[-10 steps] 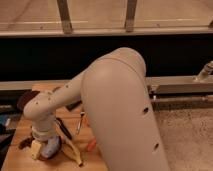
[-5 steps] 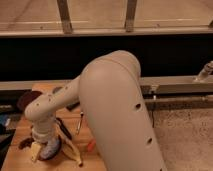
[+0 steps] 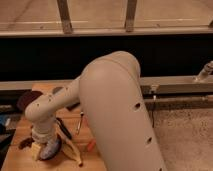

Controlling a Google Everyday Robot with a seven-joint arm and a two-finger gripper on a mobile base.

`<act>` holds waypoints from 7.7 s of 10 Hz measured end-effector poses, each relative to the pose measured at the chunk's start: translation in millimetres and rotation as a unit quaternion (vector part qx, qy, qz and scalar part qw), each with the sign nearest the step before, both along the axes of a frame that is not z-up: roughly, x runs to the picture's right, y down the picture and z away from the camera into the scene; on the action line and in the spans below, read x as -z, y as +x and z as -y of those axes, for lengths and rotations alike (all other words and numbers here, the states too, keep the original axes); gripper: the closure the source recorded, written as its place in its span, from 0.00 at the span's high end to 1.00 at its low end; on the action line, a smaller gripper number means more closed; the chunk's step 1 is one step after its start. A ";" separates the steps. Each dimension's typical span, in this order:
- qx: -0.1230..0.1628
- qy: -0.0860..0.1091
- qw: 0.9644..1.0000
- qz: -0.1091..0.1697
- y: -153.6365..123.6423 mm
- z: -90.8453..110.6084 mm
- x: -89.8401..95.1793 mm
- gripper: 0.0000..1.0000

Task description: Wipe purple bowl with towel

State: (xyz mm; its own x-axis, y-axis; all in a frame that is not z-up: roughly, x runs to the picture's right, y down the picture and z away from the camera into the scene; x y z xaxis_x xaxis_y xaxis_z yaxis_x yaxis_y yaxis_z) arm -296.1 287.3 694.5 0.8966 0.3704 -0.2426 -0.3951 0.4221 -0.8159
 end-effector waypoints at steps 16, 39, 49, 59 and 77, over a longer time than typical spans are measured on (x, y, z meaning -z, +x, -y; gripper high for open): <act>0.020 0.054 0.996 -0.072 15.9 5.9 -9.2 0.56; -0.152 0.107 0.980 0.071 42.7 129.8 -4.4 0.00; -0.167 0.069 0.958 0.221 -57.3 257.7 -49.8 0.00; -0.158 0.070 0.968 0.180 -45.2 229.0 -50.6 0.00; -0.113 0.124 0.982 0.086 -123.5 264.6 -144.8 0.00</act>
